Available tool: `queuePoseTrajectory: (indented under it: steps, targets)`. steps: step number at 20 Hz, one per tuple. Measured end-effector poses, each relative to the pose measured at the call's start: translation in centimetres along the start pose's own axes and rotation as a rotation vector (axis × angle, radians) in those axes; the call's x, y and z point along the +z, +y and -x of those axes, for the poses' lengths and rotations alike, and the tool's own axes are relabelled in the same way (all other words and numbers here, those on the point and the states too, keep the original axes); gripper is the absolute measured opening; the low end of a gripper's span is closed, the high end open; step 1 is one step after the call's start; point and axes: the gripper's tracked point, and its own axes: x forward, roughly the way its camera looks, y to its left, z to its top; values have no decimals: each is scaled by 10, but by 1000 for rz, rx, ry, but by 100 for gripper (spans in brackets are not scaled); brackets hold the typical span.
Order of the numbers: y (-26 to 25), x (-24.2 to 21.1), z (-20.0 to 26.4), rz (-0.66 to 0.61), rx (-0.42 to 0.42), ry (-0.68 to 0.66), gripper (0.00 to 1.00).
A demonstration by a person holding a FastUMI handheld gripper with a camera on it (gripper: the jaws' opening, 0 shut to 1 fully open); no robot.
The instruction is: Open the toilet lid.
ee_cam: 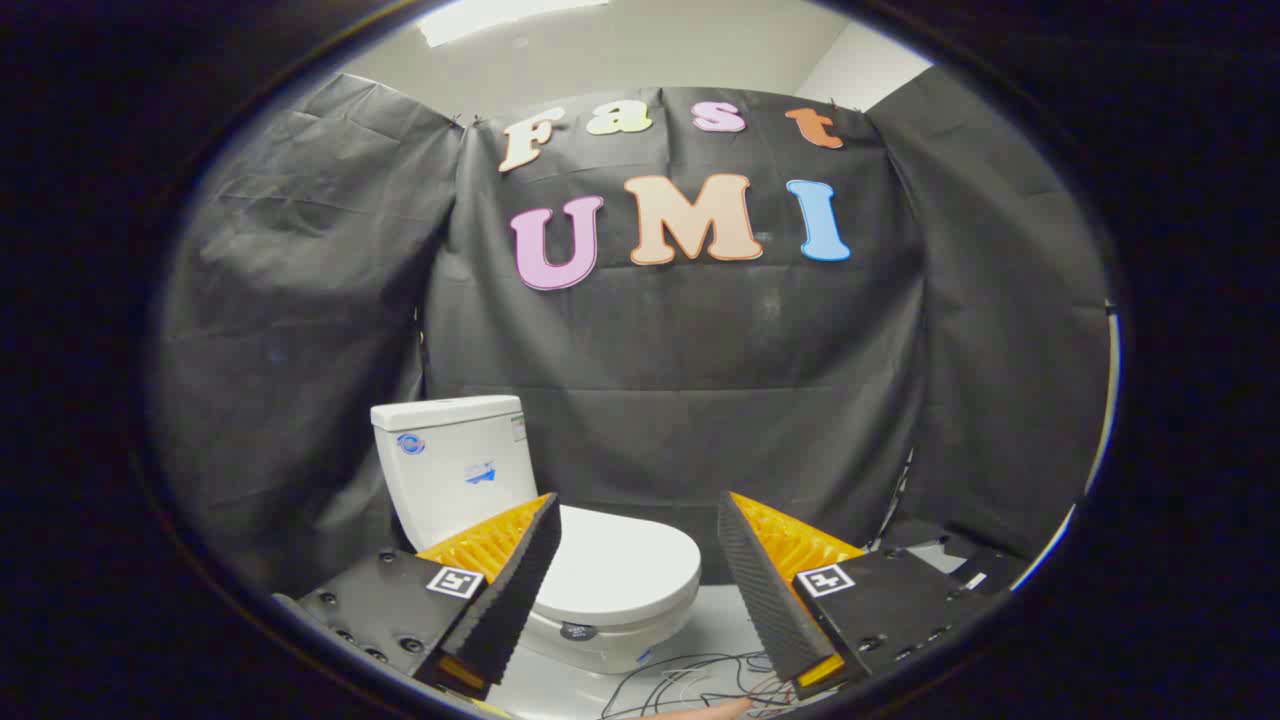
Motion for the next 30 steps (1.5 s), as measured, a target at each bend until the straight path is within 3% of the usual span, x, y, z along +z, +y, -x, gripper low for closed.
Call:
queuePoseTrajectory:
  steps: [30]
  targets:
    - [0,0,-3,-7,-4,-6,98]
